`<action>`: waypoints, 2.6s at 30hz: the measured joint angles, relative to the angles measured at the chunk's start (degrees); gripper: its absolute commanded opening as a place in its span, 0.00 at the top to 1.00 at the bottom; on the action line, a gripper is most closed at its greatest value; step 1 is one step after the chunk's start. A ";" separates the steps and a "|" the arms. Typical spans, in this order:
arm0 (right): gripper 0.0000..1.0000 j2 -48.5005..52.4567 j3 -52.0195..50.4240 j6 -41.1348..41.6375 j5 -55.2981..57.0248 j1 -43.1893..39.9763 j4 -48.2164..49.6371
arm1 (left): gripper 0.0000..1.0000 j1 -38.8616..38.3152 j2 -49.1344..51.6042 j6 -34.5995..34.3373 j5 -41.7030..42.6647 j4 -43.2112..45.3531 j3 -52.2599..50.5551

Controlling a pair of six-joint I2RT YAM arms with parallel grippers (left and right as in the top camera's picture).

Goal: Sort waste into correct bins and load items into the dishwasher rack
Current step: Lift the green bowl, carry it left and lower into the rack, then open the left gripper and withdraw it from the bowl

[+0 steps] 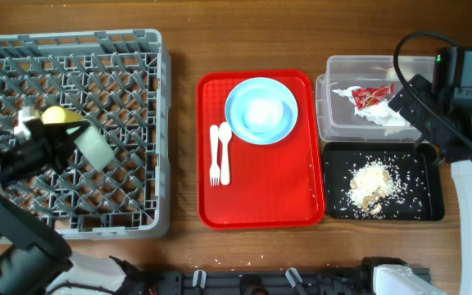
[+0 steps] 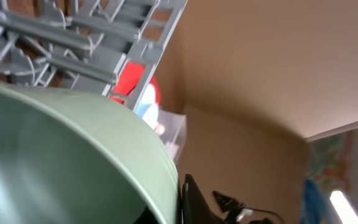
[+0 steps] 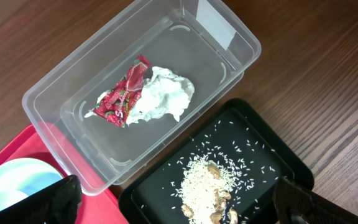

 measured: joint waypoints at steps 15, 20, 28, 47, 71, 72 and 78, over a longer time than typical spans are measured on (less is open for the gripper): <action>0.00 0.00 0.00 0.02 0.00 0.00 0.00 | 0.37 11.67 2.16 4.63 -5.81 -4.33 -1.03; 0.00 0.00 0.00 0.00 0.00 0.00 0.00 | 0.36 11.63 2.16 4.66 -7.98 -4.70 -1.05; 0.00 0.00 0.00 0.00 0.00 0.00 0.02 | 0.37 11.61 -5.03 0.57 -16.57 -6.49 5.77; 0.00 0.00 0.00 0.02 0.00 0.00 0.02 | 0.96 1.70 -9.92 -17.11 -44.30 -3.61 7.52; 0.00 0.00 0.00 0.00 -0.02 0.00 0.00 | 0.96 -7.54 -9.88 -33.55 -71.41 -2.38 0.87; 0.00 0.00 0.00 0.00 -0.02 0.00 0.00 | 0.96 -7.54 -9.88 -33.86 -71.60 -2.60 0.87; 0.00 0.00 0.00 0.02 0.00 0.00 0.00 | 0.96 -7.58 -12.48 -32.76 -65.90 -7.61 1.33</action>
